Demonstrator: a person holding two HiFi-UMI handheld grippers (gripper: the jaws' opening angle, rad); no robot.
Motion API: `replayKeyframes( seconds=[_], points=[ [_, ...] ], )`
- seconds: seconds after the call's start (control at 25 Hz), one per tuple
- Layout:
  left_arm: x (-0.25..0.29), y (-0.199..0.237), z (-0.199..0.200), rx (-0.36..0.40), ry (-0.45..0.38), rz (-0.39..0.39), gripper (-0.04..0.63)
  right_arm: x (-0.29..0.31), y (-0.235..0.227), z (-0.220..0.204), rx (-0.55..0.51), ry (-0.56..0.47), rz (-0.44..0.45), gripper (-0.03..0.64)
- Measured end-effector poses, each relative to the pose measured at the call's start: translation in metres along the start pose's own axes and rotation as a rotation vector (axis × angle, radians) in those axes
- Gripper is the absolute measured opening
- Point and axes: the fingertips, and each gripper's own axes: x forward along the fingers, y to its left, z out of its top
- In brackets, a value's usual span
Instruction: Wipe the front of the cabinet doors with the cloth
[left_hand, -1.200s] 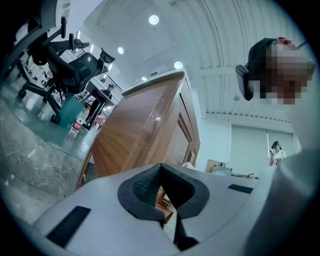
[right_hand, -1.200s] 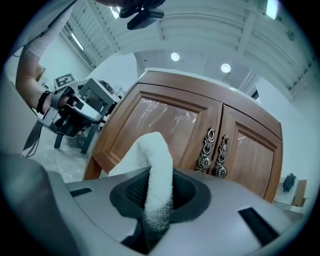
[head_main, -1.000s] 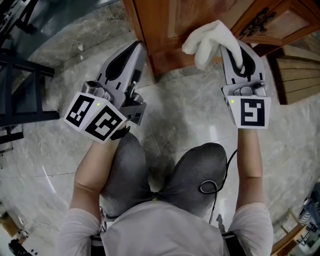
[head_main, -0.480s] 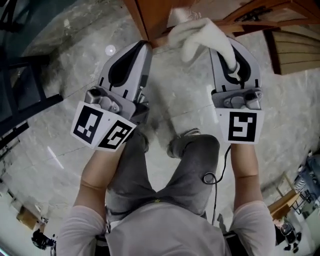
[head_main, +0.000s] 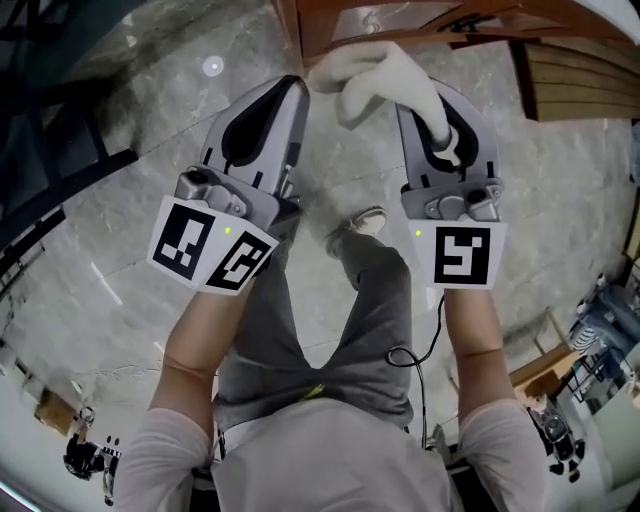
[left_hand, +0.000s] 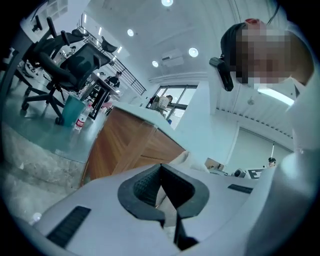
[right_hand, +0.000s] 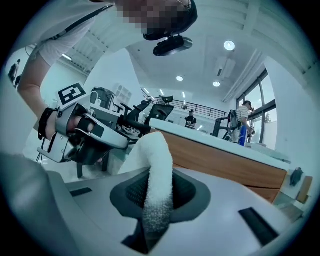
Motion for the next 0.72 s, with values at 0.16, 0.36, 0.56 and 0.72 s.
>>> replayKeyframes(
  seconds=[0.16,0.36,0.56,0.72],
  points=[
    [-0.007,-0.028,0.043,-0.001,-0.006,0.007,0.017,-0.015,-0.011,0.047,0.006,0.007,0.007,0.081],
    [-0.022,-0.061,0.101,-0.018,-0.013,0.023,0.017,-0.032,-0.022,0.117,0.009,-0.006,0.011,0.081],
    [-0.039,-0.107,0.171,-0.024,-0.023,0.036,0.017,-0.057,-0.039,0.199,0.024,-0.011,0.005,0.081],
    [-0.048,-0.143,0.230,-0.039,-0.037,0.038,0.017,-0.080,-0.058,0.267,0.053,-0.014,0.008,0.081]
  ],
)
